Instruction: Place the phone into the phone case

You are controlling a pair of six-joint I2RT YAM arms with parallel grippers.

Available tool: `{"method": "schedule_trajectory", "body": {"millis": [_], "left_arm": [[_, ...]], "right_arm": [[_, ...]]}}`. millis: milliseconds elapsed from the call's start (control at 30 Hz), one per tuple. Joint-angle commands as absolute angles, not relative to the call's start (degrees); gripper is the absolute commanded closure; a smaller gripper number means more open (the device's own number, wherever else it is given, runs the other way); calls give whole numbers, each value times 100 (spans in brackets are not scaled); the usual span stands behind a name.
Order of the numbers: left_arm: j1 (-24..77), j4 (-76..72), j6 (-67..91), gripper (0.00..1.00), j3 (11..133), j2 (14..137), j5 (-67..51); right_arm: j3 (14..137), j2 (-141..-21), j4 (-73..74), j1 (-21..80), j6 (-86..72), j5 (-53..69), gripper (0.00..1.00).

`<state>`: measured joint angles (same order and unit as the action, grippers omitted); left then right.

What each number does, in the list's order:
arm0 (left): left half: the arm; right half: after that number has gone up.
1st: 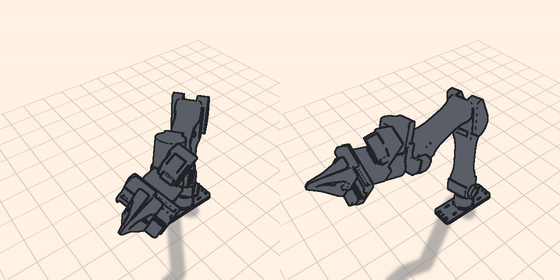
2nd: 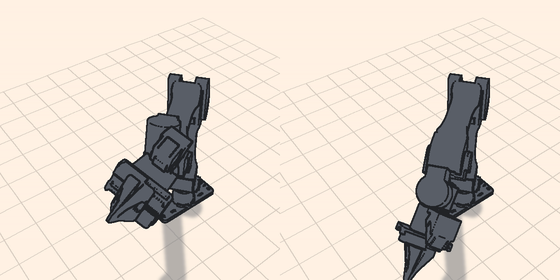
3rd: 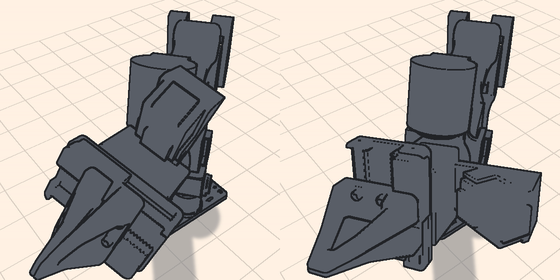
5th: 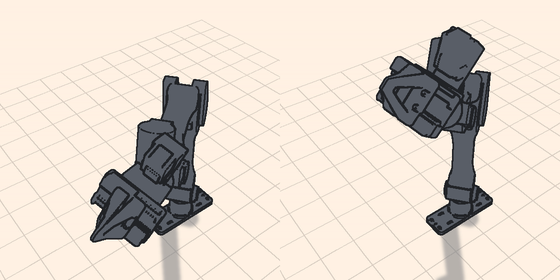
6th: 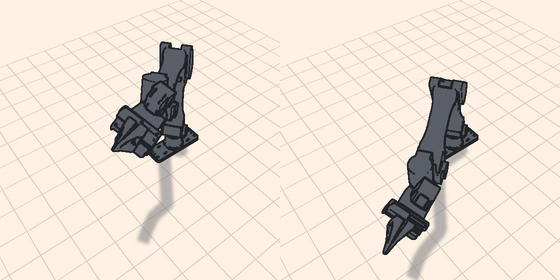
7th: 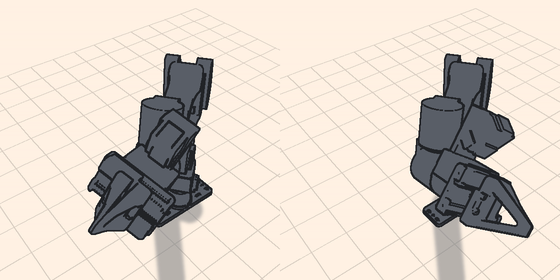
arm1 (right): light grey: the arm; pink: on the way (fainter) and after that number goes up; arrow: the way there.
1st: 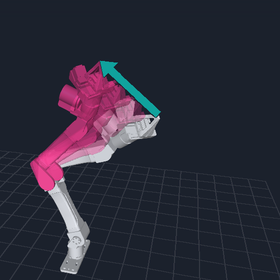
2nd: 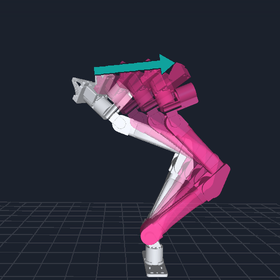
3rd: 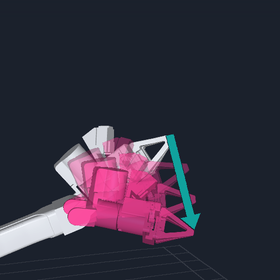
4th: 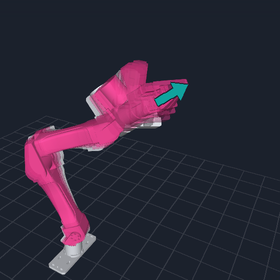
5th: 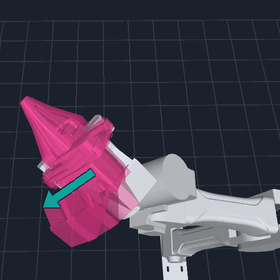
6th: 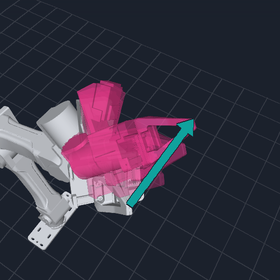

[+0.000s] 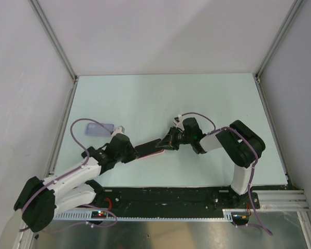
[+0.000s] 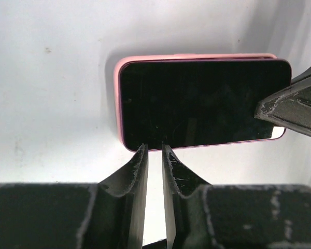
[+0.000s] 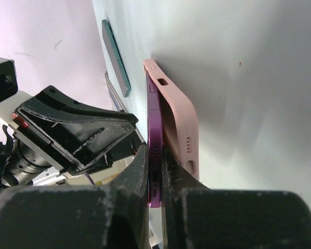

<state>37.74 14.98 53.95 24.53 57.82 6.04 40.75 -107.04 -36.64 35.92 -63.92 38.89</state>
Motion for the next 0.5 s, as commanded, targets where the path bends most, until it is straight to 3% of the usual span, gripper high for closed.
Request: {"method": "schedule_trajectory", "body": {"millis": [0, 467], "left_arm": [[3627, 1842, 5430, 79, 2561, 5477, 911], [3619, 1933, 5309, 89, 2784, 5860, 681]], "right_arm": [[3960, -10762, -4151, 3649, -6496, 4002, 100], [3865, -10835, -3961, 3537, -6129, 3747, 100]]}}
